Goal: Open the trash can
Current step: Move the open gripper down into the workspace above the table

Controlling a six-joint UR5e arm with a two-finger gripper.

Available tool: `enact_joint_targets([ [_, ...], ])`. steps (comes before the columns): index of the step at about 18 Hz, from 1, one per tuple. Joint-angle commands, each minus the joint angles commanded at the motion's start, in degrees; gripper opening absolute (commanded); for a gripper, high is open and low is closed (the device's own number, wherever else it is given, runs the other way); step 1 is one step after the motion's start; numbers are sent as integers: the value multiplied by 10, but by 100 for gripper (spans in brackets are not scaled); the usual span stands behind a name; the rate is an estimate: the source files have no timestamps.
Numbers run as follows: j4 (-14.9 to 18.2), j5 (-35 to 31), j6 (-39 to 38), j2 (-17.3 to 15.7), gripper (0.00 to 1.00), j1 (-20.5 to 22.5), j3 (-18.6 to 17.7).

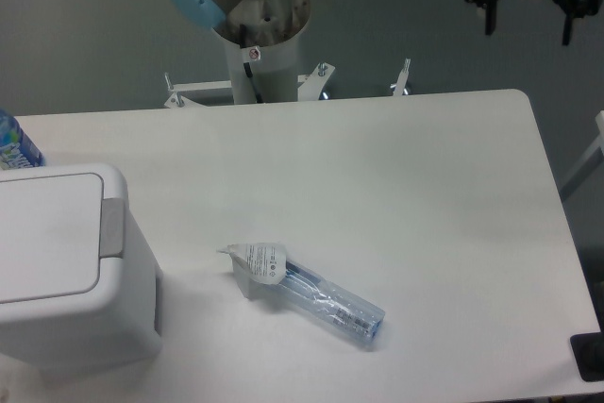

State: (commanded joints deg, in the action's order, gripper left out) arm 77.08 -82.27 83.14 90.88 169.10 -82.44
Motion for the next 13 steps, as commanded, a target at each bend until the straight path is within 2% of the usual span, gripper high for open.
enact_joint_targets([
  [5,0,-1,-2,-1,100,-1,-1],
  [13,-5,-4,-140,0,100,-43,-6],
])
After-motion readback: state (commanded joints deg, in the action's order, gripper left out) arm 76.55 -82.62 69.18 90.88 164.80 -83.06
